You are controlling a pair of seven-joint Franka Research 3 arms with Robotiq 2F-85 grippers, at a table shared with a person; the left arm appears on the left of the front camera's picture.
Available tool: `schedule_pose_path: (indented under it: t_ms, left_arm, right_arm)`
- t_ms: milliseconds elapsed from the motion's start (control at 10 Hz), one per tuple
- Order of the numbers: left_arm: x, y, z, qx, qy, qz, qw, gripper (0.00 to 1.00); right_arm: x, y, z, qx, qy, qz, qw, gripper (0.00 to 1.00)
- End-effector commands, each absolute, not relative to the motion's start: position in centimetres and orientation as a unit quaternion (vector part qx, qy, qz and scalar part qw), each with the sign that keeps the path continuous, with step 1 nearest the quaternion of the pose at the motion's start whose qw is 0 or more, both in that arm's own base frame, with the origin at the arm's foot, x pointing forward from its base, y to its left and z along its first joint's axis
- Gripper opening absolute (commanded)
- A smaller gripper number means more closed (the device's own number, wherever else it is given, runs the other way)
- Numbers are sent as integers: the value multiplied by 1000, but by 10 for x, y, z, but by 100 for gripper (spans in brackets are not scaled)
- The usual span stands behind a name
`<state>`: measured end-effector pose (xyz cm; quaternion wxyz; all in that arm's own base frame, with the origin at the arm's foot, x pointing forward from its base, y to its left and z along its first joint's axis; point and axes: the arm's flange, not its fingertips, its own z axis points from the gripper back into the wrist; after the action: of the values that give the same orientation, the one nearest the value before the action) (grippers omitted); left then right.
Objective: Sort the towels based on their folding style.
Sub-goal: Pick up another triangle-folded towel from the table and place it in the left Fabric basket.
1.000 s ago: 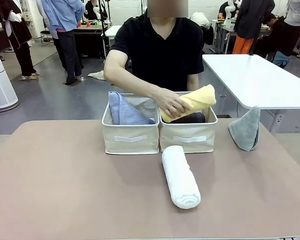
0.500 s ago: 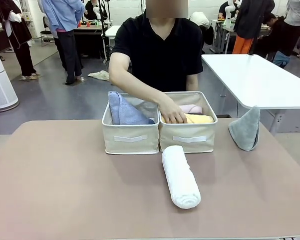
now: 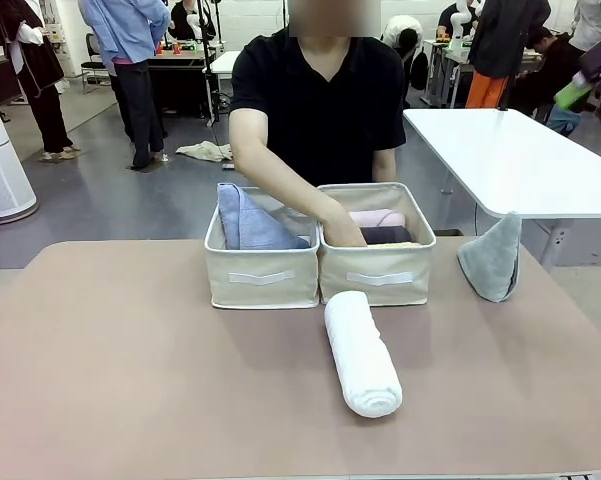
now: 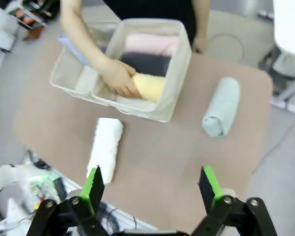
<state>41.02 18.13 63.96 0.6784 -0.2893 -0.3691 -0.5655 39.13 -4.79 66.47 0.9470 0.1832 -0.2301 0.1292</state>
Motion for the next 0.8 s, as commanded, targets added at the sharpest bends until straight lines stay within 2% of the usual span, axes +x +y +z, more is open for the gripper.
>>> schedule_pose_path:
  t_ms: [0,300,400,500,700]
  left_arm:
    - [409,183,642,-291,-370,-568,675,100]
    - [409,183,642,-291,-370,-568,675,100]
    - [409,183,642,-291,-370,-568,675,100]
    - [409,183,642,-291,-370,-568,675,100]
    - [409,183,642,-291,-370,-568,675,100]
  right_arm:
    - [411,-41,636,148,-190,89,966,100]
    - [435,-28,577,76,-143,64,985,100]
    - [431,-26,580,126,-157,84,976,100]
    - [432,-34,583,91,-151,82,981,100]
    - [432,-34,583,91,-151,82,981,100]
